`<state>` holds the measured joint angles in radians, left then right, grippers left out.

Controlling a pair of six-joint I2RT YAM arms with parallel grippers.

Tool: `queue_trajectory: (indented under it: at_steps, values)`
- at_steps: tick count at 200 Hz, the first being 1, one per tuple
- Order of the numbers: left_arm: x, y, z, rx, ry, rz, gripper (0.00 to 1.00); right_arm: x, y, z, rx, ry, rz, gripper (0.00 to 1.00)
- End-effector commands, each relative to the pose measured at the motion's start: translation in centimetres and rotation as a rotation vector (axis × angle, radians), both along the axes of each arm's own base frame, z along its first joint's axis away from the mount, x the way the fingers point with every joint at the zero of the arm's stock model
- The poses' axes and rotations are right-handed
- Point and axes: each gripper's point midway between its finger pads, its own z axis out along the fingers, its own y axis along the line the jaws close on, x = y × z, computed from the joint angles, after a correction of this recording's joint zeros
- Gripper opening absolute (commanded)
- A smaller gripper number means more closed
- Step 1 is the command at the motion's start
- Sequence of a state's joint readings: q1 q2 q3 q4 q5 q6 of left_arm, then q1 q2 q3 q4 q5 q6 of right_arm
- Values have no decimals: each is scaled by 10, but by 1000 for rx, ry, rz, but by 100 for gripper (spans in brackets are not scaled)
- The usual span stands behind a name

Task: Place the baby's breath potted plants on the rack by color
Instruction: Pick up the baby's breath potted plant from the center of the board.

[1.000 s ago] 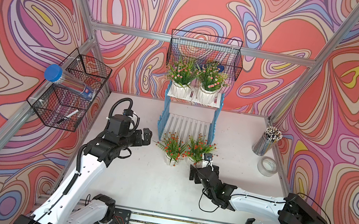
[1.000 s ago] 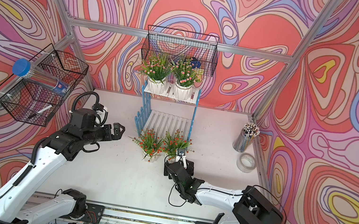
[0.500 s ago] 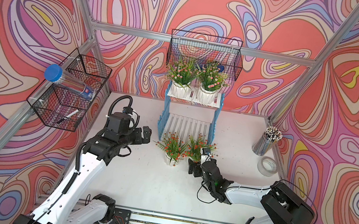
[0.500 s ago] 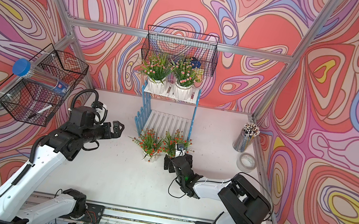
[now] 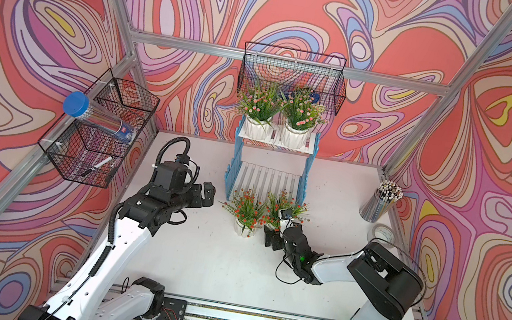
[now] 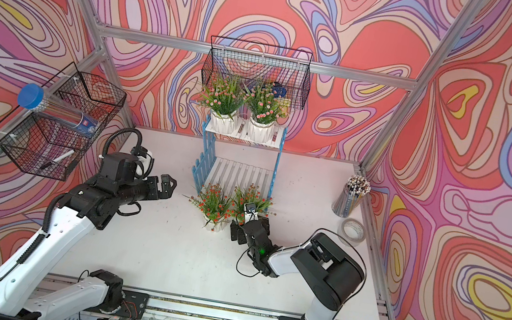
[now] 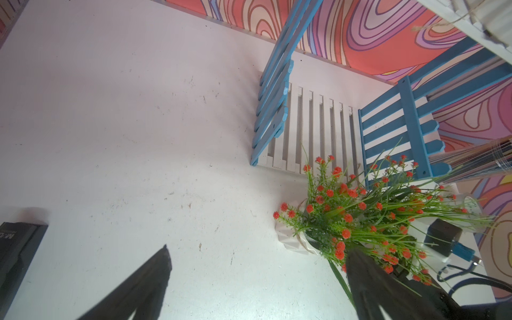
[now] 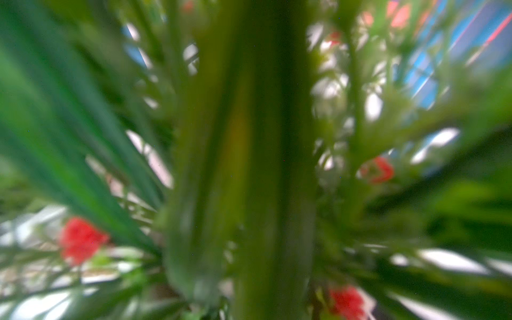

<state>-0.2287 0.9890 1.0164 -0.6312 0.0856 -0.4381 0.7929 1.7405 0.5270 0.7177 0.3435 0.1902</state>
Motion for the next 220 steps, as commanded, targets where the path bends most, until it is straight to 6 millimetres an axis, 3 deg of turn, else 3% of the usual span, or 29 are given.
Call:
queue_trajectory:
  at_steps: [1, 39, 61, 92, 151, 180, 220]
  values:
    - [-4, 1, 11, 5, -14, -3, 100, 4, 9, 10, 26, -43, 32, 90]
    - [-6, 3, 11, 15, -20, 1, 100, 0, 8, 17, 38, -59, 49, 63]
    - [-6, 2, 10, 14, -21, -3, 100, -1, 6, 22, 43, -70, 47, 58]
    - [-7, 2, 10, 15, -25, -5, 100, -2, 4, 37, 64, -74, 36, 57]
    - [-12, 3, 15, -1, -56, -5, 100, 12, 18, 86, 97, -100, 31, 59]
    - [-14, 1, 16, -15, -63, -13, 100, 30, 19, 105, 67, -122, -31, 59]
    - [-17, -2, 18, -36, -69, -23, 100, 63, 27, 114, 39, -108, -107, 61]
